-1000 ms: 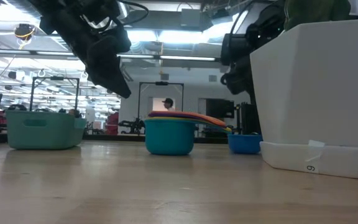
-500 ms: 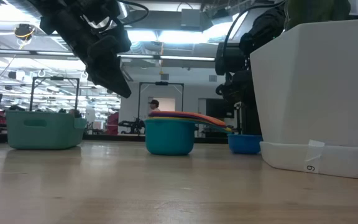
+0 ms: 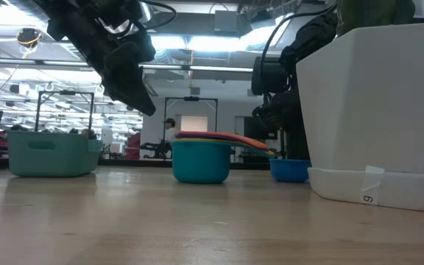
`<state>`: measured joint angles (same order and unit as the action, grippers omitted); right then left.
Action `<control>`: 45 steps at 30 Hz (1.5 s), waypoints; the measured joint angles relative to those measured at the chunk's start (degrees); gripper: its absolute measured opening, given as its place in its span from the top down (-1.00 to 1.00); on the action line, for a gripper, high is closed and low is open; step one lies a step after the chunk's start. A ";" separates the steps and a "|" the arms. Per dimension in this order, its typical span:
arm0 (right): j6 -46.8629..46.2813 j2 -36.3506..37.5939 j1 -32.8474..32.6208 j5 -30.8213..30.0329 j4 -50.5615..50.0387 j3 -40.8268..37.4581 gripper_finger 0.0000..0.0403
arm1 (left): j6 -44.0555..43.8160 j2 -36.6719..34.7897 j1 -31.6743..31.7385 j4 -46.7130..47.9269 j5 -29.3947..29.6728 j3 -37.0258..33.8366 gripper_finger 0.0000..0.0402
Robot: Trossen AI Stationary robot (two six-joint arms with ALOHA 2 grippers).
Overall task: Nest measuring cups in basket
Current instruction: Stack the blue measuring cup on top of the orange measuring cup
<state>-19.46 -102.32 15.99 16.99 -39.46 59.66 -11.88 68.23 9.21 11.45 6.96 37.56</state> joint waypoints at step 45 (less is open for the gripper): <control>9.53 -0.07 -0.15 -28.98 -0.33 36.64 0.91 | -7.77 0.02 0.02 -12.04 3.11 0.00 0.53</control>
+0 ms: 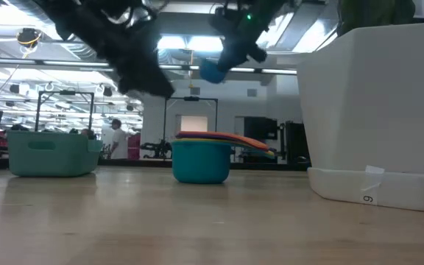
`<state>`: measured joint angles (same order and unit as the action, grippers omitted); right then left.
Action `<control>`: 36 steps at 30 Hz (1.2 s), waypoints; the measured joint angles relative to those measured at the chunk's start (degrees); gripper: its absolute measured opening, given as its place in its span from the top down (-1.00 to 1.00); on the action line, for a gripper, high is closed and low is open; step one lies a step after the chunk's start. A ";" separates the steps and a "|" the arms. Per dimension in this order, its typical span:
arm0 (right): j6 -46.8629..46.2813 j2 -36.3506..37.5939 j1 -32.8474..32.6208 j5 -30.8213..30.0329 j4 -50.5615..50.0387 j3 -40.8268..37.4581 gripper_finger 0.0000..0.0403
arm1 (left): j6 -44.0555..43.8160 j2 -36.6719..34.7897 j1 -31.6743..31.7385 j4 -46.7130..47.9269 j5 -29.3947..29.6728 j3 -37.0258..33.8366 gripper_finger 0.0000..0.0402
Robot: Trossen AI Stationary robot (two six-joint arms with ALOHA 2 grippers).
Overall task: Nest measuring cups in basket
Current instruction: Stack the blue measuring cup on top of the orange measuring cup
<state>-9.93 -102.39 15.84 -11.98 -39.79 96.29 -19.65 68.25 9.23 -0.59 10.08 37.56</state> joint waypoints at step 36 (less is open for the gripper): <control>-3.52 0.00 -2.08 -10.86 10.43 1.90 0.91 | 8.21 0.00 1.38 -31.56 15.82 0.00 0.46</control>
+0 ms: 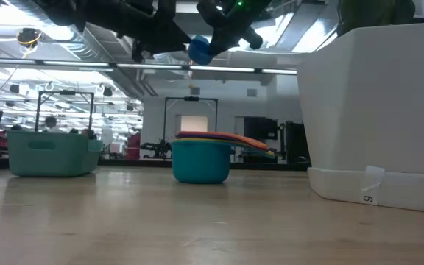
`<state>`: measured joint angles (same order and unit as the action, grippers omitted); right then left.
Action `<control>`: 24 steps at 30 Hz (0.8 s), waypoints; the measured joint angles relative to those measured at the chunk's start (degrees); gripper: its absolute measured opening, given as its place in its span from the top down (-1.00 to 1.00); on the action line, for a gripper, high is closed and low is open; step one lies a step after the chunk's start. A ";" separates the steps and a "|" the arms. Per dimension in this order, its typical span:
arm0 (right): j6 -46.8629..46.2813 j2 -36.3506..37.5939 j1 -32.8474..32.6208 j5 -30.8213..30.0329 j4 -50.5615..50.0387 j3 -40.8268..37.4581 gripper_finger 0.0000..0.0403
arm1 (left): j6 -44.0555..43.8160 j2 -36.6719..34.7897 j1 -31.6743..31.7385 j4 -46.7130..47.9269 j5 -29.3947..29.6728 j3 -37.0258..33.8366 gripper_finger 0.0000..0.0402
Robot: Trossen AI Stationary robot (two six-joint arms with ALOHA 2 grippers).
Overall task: Nest measuring cups in basket
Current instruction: Stack the blue measuring cup on top of the orange measuring cup
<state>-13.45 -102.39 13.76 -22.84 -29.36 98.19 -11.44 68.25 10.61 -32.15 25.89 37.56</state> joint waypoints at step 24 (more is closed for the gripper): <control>0.28 0.00 -5.47 0.01 -7.78 -0.04 0.91 | -0.14 0.00 1.51 -4.95 -2.45 0.00 0.25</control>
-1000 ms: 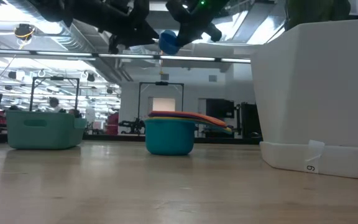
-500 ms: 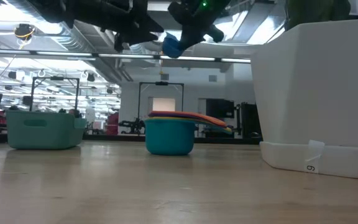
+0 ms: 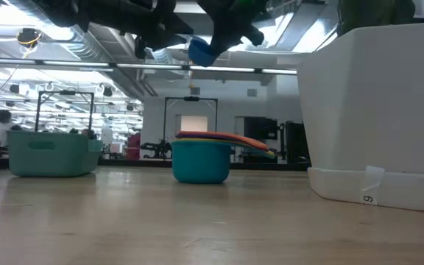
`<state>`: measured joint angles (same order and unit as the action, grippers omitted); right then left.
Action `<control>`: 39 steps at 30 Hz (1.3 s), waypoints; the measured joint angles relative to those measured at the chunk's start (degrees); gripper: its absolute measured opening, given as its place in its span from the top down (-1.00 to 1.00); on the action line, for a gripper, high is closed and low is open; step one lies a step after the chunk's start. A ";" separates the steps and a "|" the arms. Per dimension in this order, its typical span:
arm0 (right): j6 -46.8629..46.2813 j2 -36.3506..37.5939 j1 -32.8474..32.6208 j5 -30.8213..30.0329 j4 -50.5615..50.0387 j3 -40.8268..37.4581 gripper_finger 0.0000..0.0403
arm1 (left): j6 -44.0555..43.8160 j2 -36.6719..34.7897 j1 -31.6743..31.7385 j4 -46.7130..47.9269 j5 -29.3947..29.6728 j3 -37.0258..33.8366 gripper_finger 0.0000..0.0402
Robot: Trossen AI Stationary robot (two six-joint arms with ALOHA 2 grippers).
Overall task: Nest measuring cups in basket
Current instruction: Stack the blue measuring cup on top of the orange measuring cup
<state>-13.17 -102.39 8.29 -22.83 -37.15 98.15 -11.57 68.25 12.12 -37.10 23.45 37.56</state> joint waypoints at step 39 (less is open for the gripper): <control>1.79 0.00 -1.92 0.20 6.17 -0.07 0.91 | -0.62 -0.02 -0.07 -3.51 -1.14 0.11 0.82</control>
<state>-11.38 -102.39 6.37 -22.63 -30.98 98.08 -12.19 68.23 12.05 -40.61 22.31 37.67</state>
